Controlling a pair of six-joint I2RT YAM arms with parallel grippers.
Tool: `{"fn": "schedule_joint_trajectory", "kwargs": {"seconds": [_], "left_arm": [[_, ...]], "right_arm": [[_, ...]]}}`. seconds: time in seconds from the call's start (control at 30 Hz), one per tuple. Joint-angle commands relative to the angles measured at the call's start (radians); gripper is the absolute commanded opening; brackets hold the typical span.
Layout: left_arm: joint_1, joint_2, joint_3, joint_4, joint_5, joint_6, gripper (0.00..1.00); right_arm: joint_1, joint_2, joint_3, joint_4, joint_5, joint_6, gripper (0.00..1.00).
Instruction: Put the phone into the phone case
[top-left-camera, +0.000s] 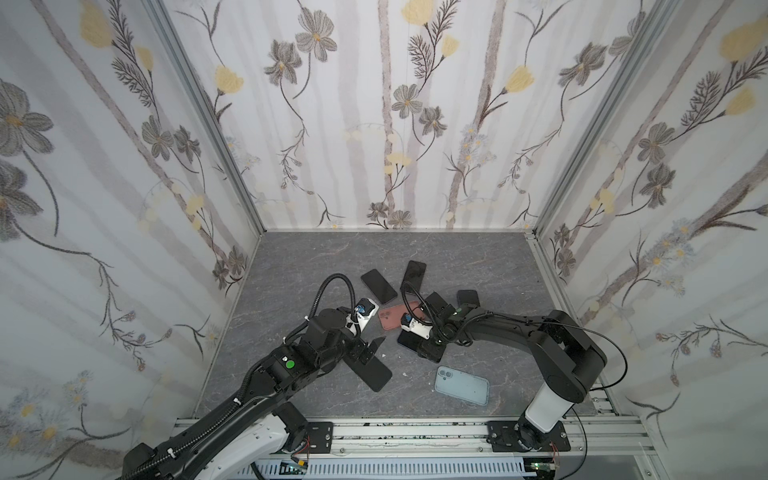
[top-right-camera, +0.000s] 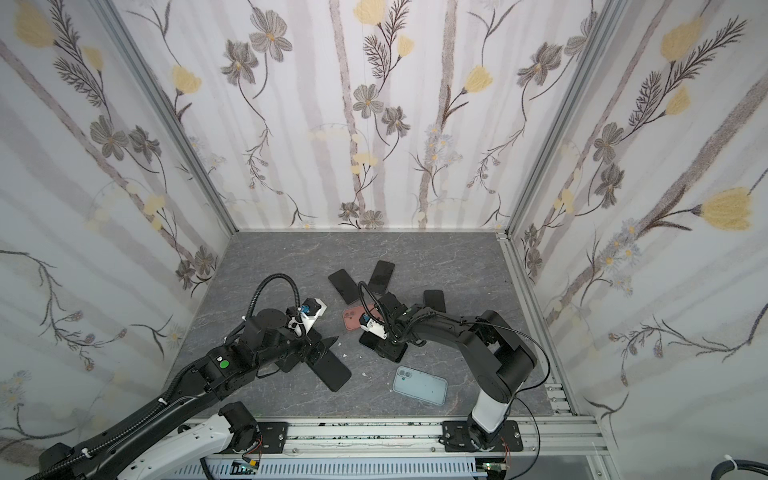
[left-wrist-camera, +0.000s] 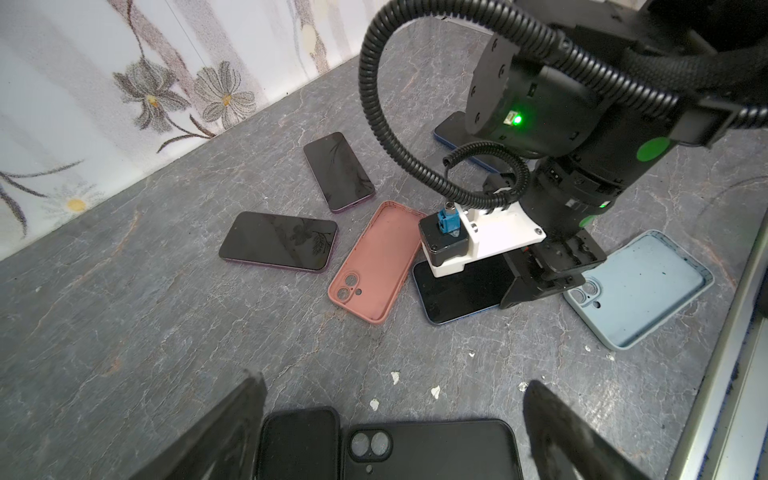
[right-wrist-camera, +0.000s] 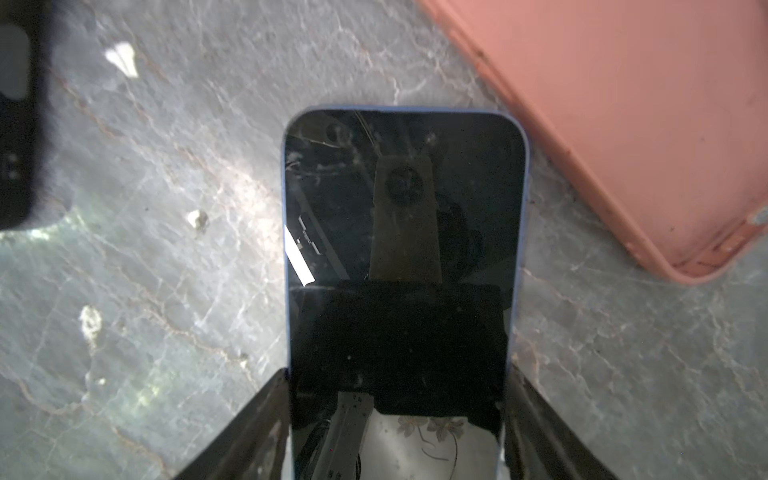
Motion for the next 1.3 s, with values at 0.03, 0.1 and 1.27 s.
{"fn": "schedule_joint_trajectory", "kwargs": {"seconds": [0.03,0.1,1.27], "left_arm": [[0.0,0.001,0.016,0.007,-0.022,-0.019,0.96],[0.0,0.003,0.021,0.009,-0.025,-0.036,0.96],[0.139,0.25,0.152,0.149,0.377,-0.628,0.81]], "right_arm": [[0.001,-0.03,0.0,-0.069,0.01,-0.028,0.65],[0.001,-0.042,0.0,-0.067,0.009,-0.032,0.65],[-0.012,-0.363,-0.008,0.036,-0.096,-0.013,0.6]]}}
